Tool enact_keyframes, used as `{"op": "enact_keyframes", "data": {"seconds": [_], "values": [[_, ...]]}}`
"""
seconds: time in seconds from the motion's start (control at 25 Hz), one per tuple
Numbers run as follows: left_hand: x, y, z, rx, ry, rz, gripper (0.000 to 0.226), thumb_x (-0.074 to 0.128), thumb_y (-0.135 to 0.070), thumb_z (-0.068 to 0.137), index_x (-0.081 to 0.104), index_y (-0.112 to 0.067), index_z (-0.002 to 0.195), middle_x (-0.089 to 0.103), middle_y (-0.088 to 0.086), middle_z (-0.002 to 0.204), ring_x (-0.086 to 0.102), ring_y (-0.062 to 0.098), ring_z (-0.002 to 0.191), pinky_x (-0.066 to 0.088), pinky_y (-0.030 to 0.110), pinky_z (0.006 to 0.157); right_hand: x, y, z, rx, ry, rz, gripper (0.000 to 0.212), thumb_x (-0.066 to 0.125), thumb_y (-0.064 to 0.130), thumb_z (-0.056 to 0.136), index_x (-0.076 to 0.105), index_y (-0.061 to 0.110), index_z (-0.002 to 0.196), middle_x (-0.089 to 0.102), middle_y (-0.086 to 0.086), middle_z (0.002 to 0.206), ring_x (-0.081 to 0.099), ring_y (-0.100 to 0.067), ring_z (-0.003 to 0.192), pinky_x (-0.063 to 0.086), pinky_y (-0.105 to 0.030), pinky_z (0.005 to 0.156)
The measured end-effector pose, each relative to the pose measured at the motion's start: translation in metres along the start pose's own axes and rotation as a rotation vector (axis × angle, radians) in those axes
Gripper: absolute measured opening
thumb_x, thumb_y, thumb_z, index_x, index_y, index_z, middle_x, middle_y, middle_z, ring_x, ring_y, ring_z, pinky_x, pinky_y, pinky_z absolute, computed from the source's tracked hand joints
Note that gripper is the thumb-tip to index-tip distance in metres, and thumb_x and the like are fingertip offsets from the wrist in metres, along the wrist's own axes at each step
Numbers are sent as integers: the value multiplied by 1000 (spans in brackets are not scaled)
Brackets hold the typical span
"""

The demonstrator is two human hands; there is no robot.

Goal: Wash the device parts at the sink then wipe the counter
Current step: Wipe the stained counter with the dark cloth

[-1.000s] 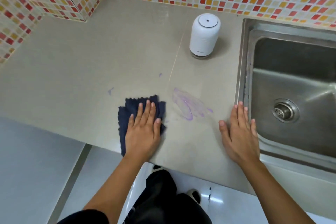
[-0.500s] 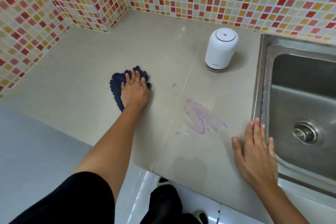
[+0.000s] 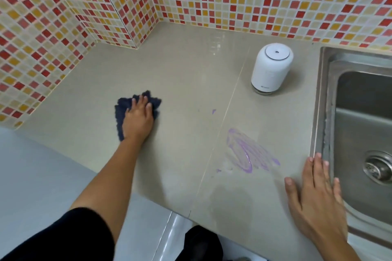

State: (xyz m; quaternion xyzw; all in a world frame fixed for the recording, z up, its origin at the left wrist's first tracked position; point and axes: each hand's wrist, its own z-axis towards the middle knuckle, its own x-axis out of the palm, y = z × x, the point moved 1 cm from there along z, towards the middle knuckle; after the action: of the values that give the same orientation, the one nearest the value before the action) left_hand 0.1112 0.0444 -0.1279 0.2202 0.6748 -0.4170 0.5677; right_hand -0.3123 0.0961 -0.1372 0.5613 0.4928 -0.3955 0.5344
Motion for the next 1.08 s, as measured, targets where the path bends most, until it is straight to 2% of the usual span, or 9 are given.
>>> {"op": "enact_keyframes", "data": {"seconds": [0.16,0.28,0.36,0.48,0.56,0.64,0.88,1.0,1.08], "values": [[20,-57,-61,404,131,1,58,22,-38,95,44,-6,138,42,10,146,30,26,140,20,32,113,-3,0,-1,-12,14,7,88,0,63,82,12,6,148,-4,-2,155,-5,-14,143,3,-38,115],[0,0,-129,525,224,2,60,20,-44,98,48,-6,134,44,2,142,31,14,137,16,20,112,-6,3,-3,-17,3,17,85,1,60,84,13,6,148,-5,-1,154,-4,-13,142,4,-37,115],[-23,50,-122,416,129,-23,61,21,-44,98,49,-3,133,46,7,140,31,12,135,18,23,112,-6,5,-2,-9,-7,24,82,2,57,86,12,6,148,-4,-2,154,-5,-14,142,3,-36,115],[-39,88,-50,27,-24,27,46,31,-28,101,43,-5,139,38,17,147,34,34,136,28,47,109,-4,4,-1,-7,-12,11,77,4,52,87,11,5,148,-3,-4,155,-6,-15,142,1,-34,115],[-36,68,-2,-144,-52,52,45,29,-27,102,38,-7,141,32,22,149,36,49,129,30,52,105,-3,2,-2,-3,-37,6,75,8,49,88,14,4,147,3,-7,156,-2,-17,143,3,-35,115],[-23,24,25,-154,-29,43,46,27,-28,102,37,-6,141,32,25,147,39,53,123,32,53,102,-3,3,-3,-5,-37,9,74,8,48,88,13,4,147,3,-7,156,-3,-17,143,3,-34,115],[35,-141,-5,413,135,40,48,24,-22,100,29,1,143,29,21,151,25,34,140,27,47,108,-2,3,-3,-7,-39,24,73,8,46,88,14,4,147,0,-4,154,2,-18,144,4,-34,115],[59,-177,-84,647,267,-50,68,7,-36,89,41,-2,138,42,16,144,34,28,137,29,41,109,-2,2,-2,-1,-34,39,72,7,45,88,14,4,147,1,-4,154,3,-17,143,5,-34,115],[59,-172,-149,802,385,-36,65,6,-37,95,48,-5,135,48,11,142,38,26,136,31,39,111,-3,2,-3,-9,-10,89,71,3,46,86,6,8,146,-2,-2,154,-3,-13,142,3,-33,116]]}}
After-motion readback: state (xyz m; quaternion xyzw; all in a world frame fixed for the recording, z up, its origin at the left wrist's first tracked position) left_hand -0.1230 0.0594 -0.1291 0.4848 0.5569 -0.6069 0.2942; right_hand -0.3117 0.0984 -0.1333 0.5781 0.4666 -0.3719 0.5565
